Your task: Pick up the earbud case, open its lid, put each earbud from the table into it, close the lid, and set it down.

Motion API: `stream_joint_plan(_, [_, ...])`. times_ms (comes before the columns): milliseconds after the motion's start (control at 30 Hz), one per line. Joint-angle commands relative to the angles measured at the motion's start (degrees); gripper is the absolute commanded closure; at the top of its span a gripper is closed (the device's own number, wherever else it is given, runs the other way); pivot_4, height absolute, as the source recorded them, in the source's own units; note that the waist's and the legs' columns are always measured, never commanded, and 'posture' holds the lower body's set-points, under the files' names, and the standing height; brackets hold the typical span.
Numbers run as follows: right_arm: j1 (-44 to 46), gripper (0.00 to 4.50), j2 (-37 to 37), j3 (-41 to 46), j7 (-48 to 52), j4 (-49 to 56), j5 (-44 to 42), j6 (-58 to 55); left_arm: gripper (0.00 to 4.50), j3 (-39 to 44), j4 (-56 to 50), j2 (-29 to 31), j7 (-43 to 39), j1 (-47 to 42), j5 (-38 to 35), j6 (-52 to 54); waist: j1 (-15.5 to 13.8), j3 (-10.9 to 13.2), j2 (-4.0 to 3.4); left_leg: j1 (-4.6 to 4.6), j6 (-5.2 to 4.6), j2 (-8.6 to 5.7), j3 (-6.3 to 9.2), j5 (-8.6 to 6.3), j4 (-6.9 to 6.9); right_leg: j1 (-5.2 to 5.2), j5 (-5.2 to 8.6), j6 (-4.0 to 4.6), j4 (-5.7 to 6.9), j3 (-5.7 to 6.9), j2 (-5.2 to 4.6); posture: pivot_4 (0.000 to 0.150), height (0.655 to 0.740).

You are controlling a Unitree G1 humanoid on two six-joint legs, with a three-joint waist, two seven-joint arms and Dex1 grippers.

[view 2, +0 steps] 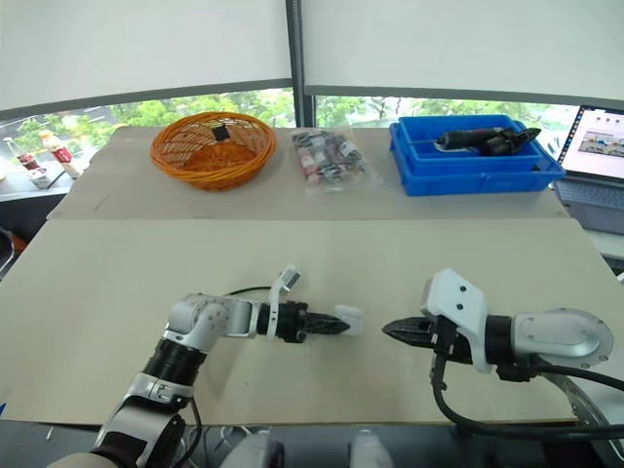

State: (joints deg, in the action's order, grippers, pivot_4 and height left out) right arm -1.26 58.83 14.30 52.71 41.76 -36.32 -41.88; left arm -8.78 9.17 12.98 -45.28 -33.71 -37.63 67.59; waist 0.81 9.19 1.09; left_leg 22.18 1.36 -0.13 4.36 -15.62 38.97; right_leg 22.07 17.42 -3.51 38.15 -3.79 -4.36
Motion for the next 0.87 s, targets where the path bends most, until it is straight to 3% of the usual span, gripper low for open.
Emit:
stream_joint_plan(33, [1.5,4.5,-0.3,0.8,-0.6,0.3,-0.7,0.5,0.8,0.2,-0.5,4.6,1.2,2.1,3.1,-0.7,0.1,0.0,0.0,-0.04,0.0,0.0,0.01,0.0,0.0,-0.04,0.0,0.0,0.0,-0.01,0.0,0.15,0.74])
stream_joint_plan(100, [2.4,4.5,-0.2,0.9,-0.4,-0.1,-1.4,0.1,0.05,-1.0,-3.8,8.1,-0.1,3.6,3.9,-2.7,0.2,0.0,-0.01,-0.14,0.0,0.01,0.03,0.0,-0.03,-0.11,0.0,0.0,0.0,-0.04,0.01,0.15,0.74])
stream_joint_plan(267, [3.9,4.5,1.9,0.3,1.7,-1.7,1.9,3.8,0.05,-2.8,-14.0,19.6,-5.3,9.5,7.1,-13.1,0.9,-0.1,-0.07,-0.28,0.0,0.09,0.1,0.0,-0.22,-0.09,0.01,0.01,-0.02,-0.14,0.06,0.15,0.74])
stream_joint_plan(333, [3.7,3.54,3.3,0.2,3.4,-2.7,3.6,5.5,0.0,-1.5,-18.2,23.8,-8.0,12.5,7.5,-18.0,0.9,-0.1,-0.07,-0.22,0.0,0.08,0.12,0.0,-0.26,-0.02,0.01,0.01,-0.05,-0.17,0.03,0.15,0.74])
stream_joint_plan(533, [-0.2,1.58,9.0,2.6,12.2,-7.5,10.1,15.1,0.0,6.8,-27.9,30.8,-15.3,21.7,9.4,-38.8,-0.4,0.0,-0.07,0.01,0.0,0.06,0.09,0.0,-0.19,0.14,0.0,0.01,-0.12,-0.15,-0.07,0.15,0.74])
stream_joint_plan(600, [-0.6,0.88,9.6,3.8,14.5,-9.0,10.9,17.9,0.0,8.8,-31.9,32.8,-12.8,24.9,12.5,-41.6,-0.9,0.0,-0.07,0.1,0.0,0.02,0.02,0.0,-0.12,0.13,0.0,0.0,-0.16,-0.08,-0.14,0.15,0.74])
stream_joint_plan(867, [0.8,0.88,8.8,3.9,16.9,-12.8,11.6,21.2,0.0,12.5,-34.7,31.4,-10.1,31.3,15.5,-51.3,-0.8,0.0,-0.06,0.03,-0.01,0.08,-0.12,-0.01,-0.15,0.09,0.0,0.0,-0.1,-0.07,-0.06,0.15,0.74])
